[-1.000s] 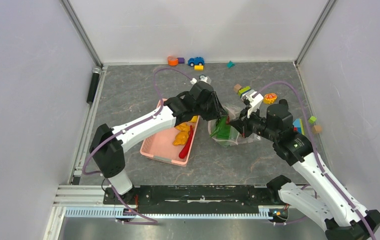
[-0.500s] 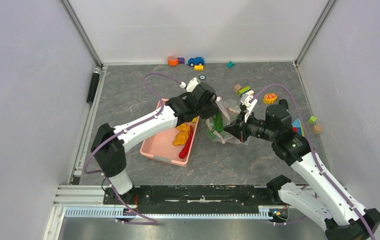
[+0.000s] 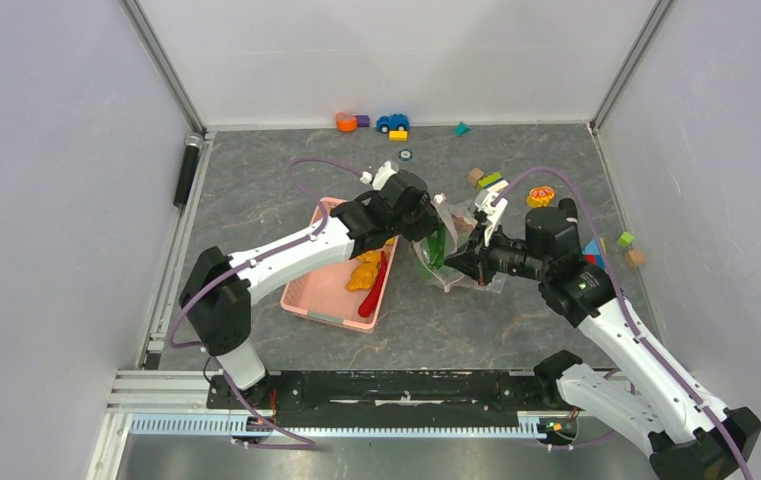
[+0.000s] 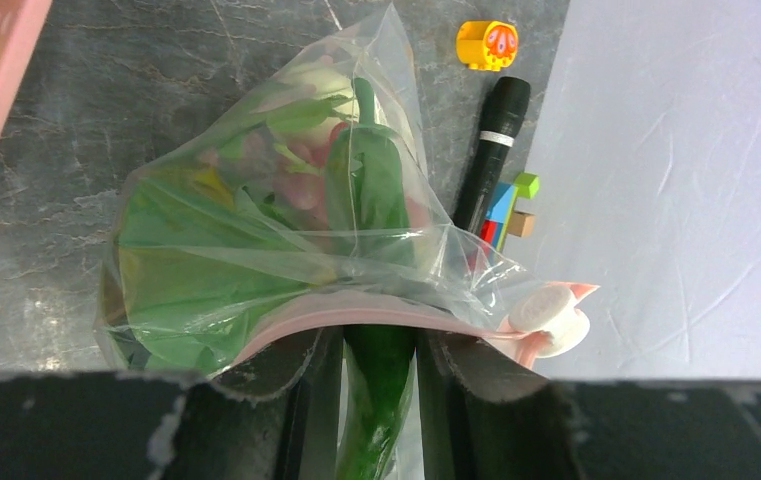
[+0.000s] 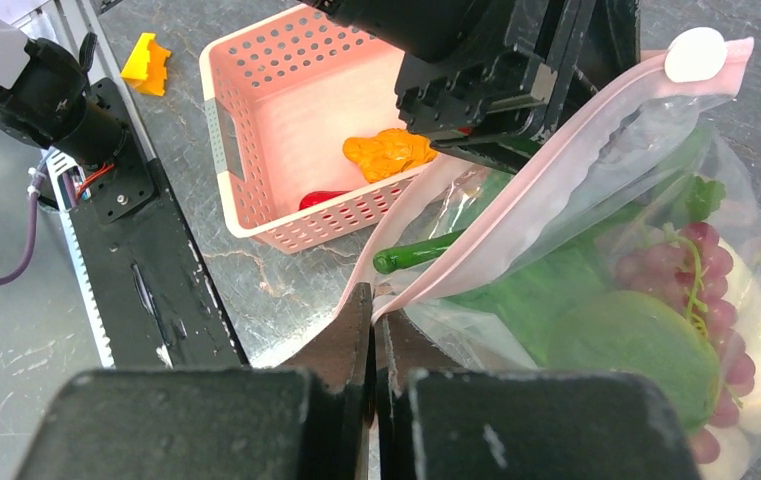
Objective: Place the food in the zip-top bag and seal the zipper
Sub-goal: Place the fake vegetable in the zipper food storage bag.
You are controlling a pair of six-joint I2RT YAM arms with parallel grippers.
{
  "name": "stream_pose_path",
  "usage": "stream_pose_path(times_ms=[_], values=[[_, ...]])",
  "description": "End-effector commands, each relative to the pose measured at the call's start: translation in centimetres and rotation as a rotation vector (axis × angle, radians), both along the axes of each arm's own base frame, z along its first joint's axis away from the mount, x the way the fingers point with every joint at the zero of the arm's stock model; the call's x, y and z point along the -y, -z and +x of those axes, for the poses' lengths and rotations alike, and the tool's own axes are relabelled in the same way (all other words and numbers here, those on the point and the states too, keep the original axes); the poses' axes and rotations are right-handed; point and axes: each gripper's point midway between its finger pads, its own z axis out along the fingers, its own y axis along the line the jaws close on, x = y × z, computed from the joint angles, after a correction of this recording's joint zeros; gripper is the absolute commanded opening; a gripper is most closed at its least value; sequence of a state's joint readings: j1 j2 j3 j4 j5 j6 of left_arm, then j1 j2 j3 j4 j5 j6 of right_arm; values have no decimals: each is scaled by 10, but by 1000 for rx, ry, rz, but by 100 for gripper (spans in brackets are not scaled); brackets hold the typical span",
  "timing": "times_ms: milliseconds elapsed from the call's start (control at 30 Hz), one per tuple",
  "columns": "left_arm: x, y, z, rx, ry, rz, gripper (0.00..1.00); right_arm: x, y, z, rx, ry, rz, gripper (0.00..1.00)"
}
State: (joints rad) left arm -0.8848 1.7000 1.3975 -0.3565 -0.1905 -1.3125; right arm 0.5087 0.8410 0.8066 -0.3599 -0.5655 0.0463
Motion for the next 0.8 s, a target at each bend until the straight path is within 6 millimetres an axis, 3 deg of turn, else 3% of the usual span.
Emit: stream_pose_path(times_ms=[0, 167, 467, 500, 567, 767], values=[[2, -65, 11, 101, -61, -207, 2, -3, -10, -7, 51, -50, 6, 2], [-3, -68, 18, 123, -118, -224, 2, -8, -1, -13, 22, -75, -10, 3], [0, -29, 19, 64, -111, -113, 6, -5, -11, -2, 63, -9, -11, 3], [-1, -27, 19, 67, -108, -103, 11, -5, -13, -1, 67, 0, -7, 4], [-1, -25, 17, 74, -94, -82, 35, -4, -15, 2, 68, 15, -4, 5], [4, -31, 5, 154, 60, -24, 67, 4, -10, 18, 53, 118, -32, 5]])
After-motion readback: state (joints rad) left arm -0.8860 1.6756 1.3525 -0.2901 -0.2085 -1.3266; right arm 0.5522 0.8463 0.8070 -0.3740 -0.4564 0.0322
